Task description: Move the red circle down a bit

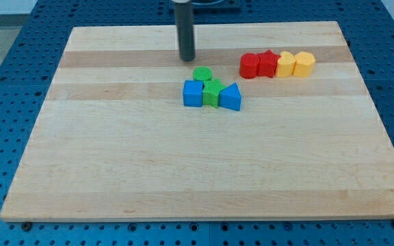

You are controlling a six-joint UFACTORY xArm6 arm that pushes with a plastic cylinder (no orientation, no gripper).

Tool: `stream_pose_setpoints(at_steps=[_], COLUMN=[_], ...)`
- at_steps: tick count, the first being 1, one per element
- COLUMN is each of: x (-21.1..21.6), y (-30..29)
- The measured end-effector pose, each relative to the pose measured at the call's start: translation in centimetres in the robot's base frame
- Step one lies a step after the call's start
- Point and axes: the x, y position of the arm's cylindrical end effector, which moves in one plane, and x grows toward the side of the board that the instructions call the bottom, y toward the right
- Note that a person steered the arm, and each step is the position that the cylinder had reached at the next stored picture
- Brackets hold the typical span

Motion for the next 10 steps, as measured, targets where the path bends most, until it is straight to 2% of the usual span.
stream_pose_setpoints(at_steps=[3, 5, 7, 10], x=[0.9, 4.0, 5.6, 11.2], y=[7.8, 8.5, 11.6, 12.8])
